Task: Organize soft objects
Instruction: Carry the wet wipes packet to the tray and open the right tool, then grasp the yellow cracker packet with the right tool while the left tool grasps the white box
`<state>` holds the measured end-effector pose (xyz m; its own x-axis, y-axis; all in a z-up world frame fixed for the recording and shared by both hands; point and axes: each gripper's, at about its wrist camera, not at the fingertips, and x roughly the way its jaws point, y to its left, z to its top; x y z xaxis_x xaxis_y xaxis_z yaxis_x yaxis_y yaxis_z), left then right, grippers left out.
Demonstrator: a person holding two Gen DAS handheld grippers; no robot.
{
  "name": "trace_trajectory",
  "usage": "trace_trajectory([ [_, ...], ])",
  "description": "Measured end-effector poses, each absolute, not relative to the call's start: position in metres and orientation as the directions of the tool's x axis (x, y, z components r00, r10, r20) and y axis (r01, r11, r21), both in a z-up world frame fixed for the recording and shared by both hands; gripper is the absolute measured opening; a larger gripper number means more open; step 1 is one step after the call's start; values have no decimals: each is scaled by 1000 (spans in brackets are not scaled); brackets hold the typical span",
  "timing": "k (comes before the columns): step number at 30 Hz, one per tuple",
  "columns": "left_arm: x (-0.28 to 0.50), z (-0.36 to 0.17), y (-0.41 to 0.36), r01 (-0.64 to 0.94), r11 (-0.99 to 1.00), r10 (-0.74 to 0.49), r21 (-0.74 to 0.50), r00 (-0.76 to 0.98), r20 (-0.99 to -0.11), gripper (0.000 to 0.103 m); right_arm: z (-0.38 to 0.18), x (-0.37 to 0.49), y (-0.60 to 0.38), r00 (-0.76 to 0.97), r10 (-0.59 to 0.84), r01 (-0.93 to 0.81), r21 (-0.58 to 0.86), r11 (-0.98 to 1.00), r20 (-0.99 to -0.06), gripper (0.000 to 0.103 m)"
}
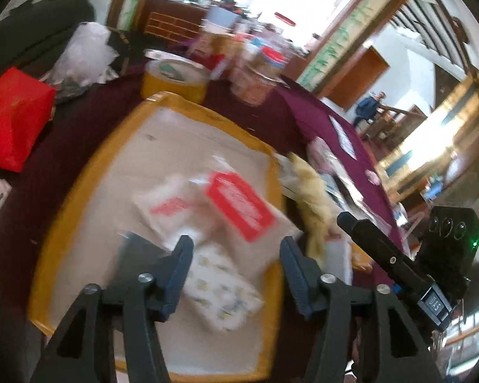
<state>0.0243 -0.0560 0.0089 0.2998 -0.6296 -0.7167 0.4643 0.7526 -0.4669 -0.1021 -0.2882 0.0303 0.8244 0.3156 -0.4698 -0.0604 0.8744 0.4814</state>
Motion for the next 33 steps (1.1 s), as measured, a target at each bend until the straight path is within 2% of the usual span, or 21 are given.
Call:
trace_trajectory([
  [8,-36,18,-112,583,657,-693,-478,216,-688,73,20,-176,-337,841,204,70,474,878,-501,75],
  [15,-63,16,-153,647,628,-671,-432,169,-722,73,2,-188,-364,812,112,197,449,872,-573,75],
  [21,-75,6,-172,674,639,-628,-369,181,-757,73,1,-196,-390,812,23,291,438,851,-584,75],
  [27,-79,-1,-190,688,677,-566,-261,261,-782,73,-13,-155,-405,704,-71,395,306,866,-707,75],
  [32,-74,-9,-210,700,684,-527,-203,282,-801,68,-20,-142,-403,669,-91,414,267,870,-738,62],
  [33,-74,-10,-214,705,683,-520,-191,286,-805,67,-21,-143,-402,664,-96,417,262,870,-741,56],
])
